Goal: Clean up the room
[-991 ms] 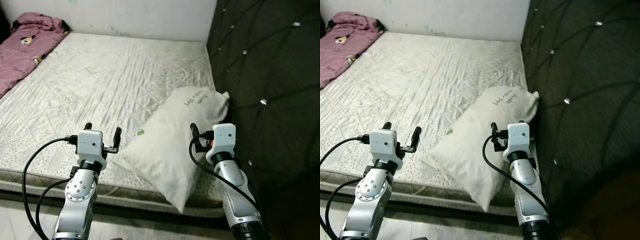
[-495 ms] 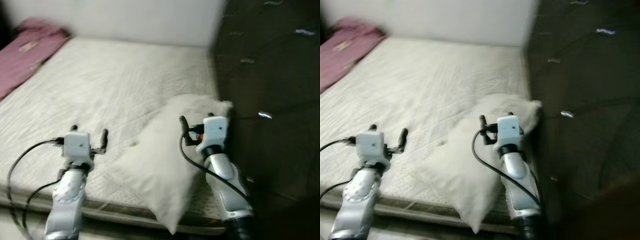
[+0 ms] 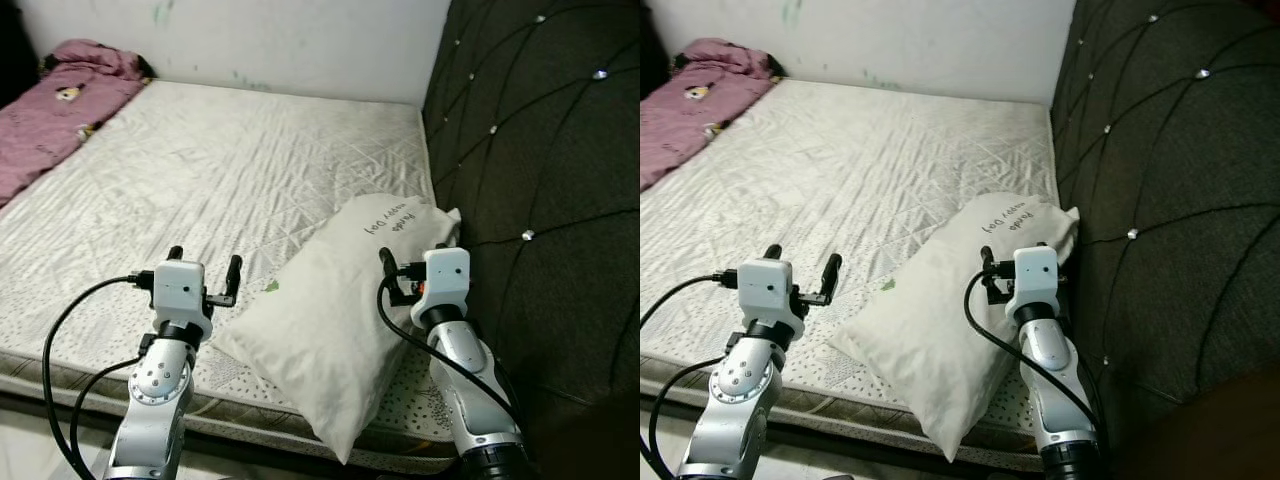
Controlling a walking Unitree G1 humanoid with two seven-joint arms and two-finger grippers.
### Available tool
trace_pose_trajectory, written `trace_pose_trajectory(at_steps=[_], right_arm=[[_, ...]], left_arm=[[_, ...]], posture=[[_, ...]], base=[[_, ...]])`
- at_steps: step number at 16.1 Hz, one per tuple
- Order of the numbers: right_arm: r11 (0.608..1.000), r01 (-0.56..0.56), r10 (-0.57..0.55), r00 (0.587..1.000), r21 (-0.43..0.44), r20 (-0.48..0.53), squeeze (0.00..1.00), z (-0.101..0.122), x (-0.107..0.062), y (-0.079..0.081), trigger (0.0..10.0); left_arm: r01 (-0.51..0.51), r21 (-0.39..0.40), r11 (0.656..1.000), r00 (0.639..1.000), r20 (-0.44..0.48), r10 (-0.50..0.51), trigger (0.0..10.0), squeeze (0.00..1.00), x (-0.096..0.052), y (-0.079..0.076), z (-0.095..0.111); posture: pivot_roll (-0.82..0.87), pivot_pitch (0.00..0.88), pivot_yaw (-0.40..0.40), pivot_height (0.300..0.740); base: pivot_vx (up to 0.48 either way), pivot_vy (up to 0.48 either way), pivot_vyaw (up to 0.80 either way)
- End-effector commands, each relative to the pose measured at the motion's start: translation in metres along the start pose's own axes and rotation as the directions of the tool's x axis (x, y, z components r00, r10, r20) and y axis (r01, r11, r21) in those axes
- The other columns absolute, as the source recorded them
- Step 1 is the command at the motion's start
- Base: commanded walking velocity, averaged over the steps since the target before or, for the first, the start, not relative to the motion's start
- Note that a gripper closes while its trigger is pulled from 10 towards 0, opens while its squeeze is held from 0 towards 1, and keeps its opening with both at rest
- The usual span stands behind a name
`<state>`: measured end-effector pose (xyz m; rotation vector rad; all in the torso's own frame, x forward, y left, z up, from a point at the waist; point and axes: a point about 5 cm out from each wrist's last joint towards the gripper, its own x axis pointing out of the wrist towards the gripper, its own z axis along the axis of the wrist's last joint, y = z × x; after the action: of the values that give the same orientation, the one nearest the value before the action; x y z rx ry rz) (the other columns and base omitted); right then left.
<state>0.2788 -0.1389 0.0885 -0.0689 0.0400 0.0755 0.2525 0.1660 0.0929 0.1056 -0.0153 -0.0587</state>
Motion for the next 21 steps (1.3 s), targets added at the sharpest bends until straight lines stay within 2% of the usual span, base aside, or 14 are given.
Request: trace_pose_trajectory(at_steps=[1,3,11,21], right_arm=[[1.0,0.004,-0.004,1.0,0.006,0.013,0.0,0.0047,-0.0001,-0.0021,10.0],[1.0,0.0,-0.001,1.0,0.007,0.011,0.0,0.0045,0.0,-0.0018,10.0],[1.0,-0.01,0.01,1.0,0.007,0.011,0.0,0.0046,0.0006,-0.0009,10.0],[1.0,-0.024,0.024,1.0,-0.003,0.005,0.0,0.0038,0.003,-0.0005,10.0]], left_arm=[[0.004,-0.006,1.0,1.0,0.0,-0.004,10.0,0.0,-0.0002,0.0005,0.0019],[0.007,-0.007,1.0,1.0,-0.004,-0.007,10.0,0.0,-0.0002,0.0004,0.0014],[-0.001,-0.011,1.0,1.0,-0.008,0.001,10.0,0.0,0.0002,0.001,0.0013],[-0.03,-0.013,0.999,1.0,-0.009,0.03,10.0,0.0,0.0018,0.0031,0.0011]], posture=[[0.02,0.0,-0.002,0.721],[0.02,0.0,-0.002,0.691],[0.02,0.0,-0.008,0.616],[0.02,0.0,-0.015,0.611]], base=[[0.0,0.0,0.0],[0.0,0.0,0.0],[0.0,0.0,0.0],[0.0,0.0,0.0]])
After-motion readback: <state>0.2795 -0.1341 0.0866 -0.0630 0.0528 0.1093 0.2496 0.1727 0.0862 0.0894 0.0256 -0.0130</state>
